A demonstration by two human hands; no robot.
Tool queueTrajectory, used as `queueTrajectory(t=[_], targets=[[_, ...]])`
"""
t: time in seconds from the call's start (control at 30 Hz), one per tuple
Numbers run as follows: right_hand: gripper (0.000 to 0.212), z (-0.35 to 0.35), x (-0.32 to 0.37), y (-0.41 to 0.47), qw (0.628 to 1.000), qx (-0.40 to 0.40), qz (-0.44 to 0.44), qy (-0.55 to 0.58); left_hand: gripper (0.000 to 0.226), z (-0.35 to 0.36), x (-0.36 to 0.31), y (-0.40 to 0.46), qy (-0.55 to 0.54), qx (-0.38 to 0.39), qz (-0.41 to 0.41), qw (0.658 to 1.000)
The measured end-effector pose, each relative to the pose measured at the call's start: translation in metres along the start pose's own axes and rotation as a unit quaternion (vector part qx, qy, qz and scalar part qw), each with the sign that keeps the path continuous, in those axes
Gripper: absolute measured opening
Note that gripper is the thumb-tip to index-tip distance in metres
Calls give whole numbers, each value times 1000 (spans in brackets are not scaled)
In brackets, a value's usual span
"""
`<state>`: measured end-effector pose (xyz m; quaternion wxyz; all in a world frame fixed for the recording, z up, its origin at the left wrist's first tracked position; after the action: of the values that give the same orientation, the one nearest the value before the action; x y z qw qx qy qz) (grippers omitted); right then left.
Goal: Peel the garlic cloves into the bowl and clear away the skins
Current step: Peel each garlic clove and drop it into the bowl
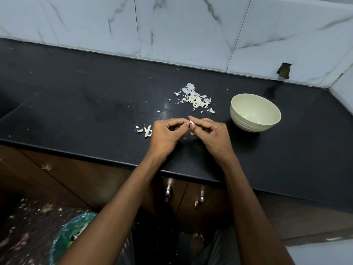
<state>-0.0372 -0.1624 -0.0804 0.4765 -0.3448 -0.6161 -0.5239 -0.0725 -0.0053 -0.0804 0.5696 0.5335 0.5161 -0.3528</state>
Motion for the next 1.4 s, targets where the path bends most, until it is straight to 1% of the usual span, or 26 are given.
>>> queueTrajectory(t=[0.13, 0.27, 0.37, 0.53, 0.6, 0.67, 0.73, 0.8, 0.87, 1.0, 1.17, 1.33, 1.4], targets=[[26, 0, 4, -1, 999, -13, 10, 41, 9, -3, 4, 3, -9, -16, -7, 1000], [22, -2, 2, -1, 998, -14, 20, 54, 10, -4, 5, 4, -14, -23, -10, 1000], [19, -1, 1, -1, 997, -16, 30, 69, 9, -7, 8, 7, -19, -42, -19, 999], [16, -6, -4, -1, 992, -50, 41, 112, 10, -12, 18, 13, -41, -76, -53, 995], [17, -6, -4, -1, 991, -54, 40, 120, 11, -12, 20, 16, -37, -78, -57, 995], [18, -7, -4, -1, 990, -55, 40, 125, 15, -9, 20, 20, -29, -65, -53, 996], [19, -7, -4, -1, 990, -52, 39, 124, 25, -2, 16, 21, -29, -32, -47, 998], [18, -7, -2, -1, 992, -49, 33, 115, 23, 7, 11, 21, -36, 14, -41, 998], [17, -7, -2, -1, 992, -52, 29, 112, 18, 10, 8, 19, -35, 34, -28, 998], [18, -7, -1, -1, 993, -48, 30, 101, 13, 3, 9, 19, -6, 1, -10, 1000], [17, -7, -1, -2, 995, -46, 29, 89, 13, 3, 10, 15, 13, -5, -1, 1000], [17, -6, -2, -2, 996, -44, 27, 76, 5, 1, 12, 16, 34, -30, -7, 999], [15, -6, -2, -2, 996, -44, 27, 76, 7, -2, 14, 16, 37, -48, -16, 998]])
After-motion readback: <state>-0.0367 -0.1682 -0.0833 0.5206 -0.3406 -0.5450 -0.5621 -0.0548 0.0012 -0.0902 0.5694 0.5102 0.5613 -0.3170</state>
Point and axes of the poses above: each hand's wrist, its own y-axis towards the middle knuckle, its own z-axis out of the palm, x = y × z, the point moved 7 cm from there along y, towards the middle knuckle, and after that the axes turned 12 degrees about y, right-handed, at the moved point
